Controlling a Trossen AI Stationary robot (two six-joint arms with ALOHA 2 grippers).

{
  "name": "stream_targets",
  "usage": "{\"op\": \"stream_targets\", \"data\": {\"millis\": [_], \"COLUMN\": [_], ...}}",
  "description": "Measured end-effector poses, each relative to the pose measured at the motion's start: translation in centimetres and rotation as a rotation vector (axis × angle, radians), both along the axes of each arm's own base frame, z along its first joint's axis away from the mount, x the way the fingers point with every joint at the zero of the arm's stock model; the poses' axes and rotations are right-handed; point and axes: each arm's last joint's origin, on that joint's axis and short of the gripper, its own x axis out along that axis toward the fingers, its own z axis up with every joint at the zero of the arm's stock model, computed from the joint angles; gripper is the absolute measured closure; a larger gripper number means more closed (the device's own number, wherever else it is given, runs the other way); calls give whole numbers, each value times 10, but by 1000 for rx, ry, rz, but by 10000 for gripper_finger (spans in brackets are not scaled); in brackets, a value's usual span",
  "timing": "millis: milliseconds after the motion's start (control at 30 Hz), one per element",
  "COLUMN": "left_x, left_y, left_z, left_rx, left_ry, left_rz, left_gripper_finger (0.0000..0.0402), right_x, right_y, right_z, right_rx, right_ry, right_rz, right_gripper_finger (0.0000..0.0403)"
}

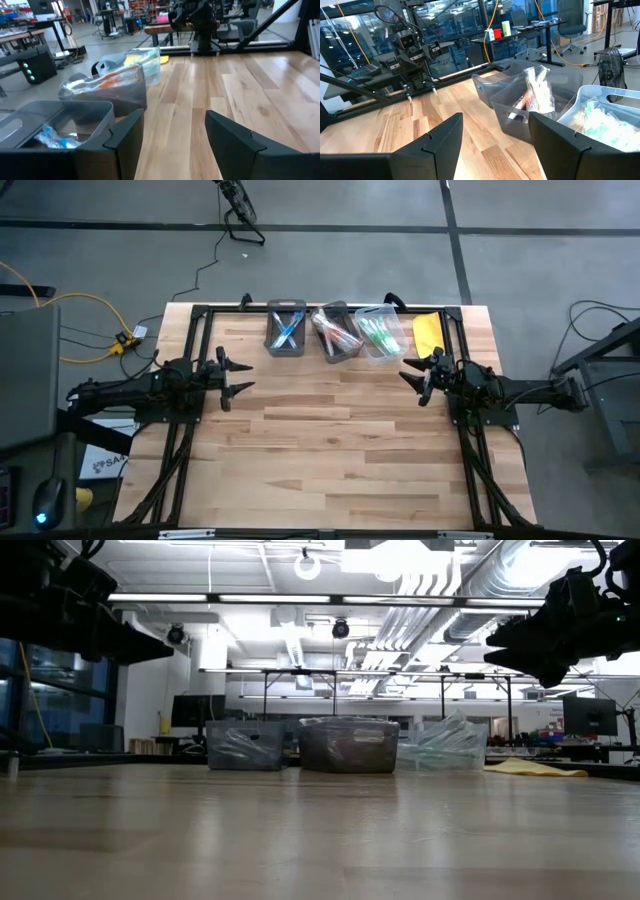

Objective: Pick & Place Toothbrushes
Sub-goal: Return to Home Position

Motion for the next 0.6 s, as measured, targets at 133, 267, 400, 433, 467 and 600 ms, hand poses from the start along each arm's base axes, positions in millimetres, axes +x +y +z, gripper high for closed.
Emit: {"op": "stream_targets", "data": {"millis": [133,267,400,433,467,600], "left_x": [0,0,0,0,0,0], "left_y": [0,0,0,0,0,0], "left_z": [1,1,1,1,1,2], "left_rx": [2,2,2,2,2,2], "left_ry": [-16,-18,-20,-21,-21,-23], "left_rz": [0,0,0,0,0,-1], "left_gripper_finger": [196,196,196,196,196,196], "right_x": [0,0,0,0,0,0], "right_y": [0,0,0,0,0,0], "right_z": [0,0,0,0,0,0], "right_rx": [0,0,0,0,0,0], "right_ry": [0,0,0,0,0,0], "right_rz": [0,0,0,0,0,0], "right_gripper_finger": [184,184,184,184,184,184]}}
